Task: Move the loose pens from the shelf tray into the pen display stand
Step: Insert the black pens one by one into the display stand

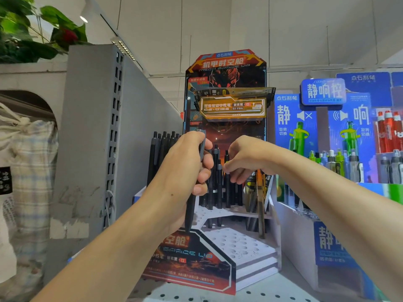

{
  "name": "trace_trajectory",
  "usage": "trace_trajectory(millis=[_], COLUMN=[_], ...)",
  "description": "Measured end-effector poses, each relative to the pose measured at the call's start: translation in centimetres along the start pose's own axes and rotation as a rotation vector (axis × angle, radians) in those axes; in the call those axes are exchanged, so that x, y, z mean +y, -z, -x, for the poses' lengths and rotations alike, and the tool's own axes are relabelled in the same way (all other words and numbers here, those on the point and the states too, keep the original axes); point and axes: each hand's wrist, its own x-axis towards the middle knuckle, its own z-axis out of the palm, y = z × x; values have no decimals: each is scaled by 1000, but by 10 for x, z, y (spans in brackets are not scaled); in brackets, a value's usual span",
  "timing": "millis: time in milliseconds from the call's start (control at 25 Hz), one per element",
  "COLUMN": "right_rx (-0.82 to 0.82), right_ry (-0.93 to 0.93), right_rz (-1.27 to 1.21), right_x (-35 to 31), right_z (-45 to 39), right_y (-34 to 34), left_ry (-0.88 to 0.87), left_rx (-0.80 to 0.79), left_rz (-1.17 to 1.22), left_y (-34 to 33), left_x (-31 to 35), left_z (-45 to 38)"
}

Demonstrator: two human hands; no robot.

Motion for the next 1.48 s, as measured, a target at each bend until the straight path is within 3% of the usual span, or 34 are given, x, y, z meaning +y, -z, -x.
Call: trace_trajectory(millis=[280, 480, 800, 1160, 1240, 1320, 1360, 1480], right_rx=[-132, -81, -87, -132, 0, 176, 155, -227], right_ry=[-6, -85, -79, -52, 41, 206, 274, 386], right_rz=[5, 140, 120, 152, 186, 59, -84, -408], right_x=[-1, 3, 5, -2, -6, -9, -10, -14], right_z=[1, -2, -6, 4, 10, 19, 26, 48], right_y=[-1, -1, -6, -5, 2, 14, 21, 32], left_ry=[25, -15, -102, -199, -244, -259, -247, -196], left_rx=[-22, -6, 46, -16, -33, -35, -29, -21], left_rz=[-2, 21, -1, -44, -49, -43, -33, 6], left_y=[1, 0, 0, 1, 1, -2, -4, -11], left_x=[2, -1, -7, -10, -9, -7, -7, -9], left_z=[-3, 2, 10, 16, 18, 16, 14, 8])
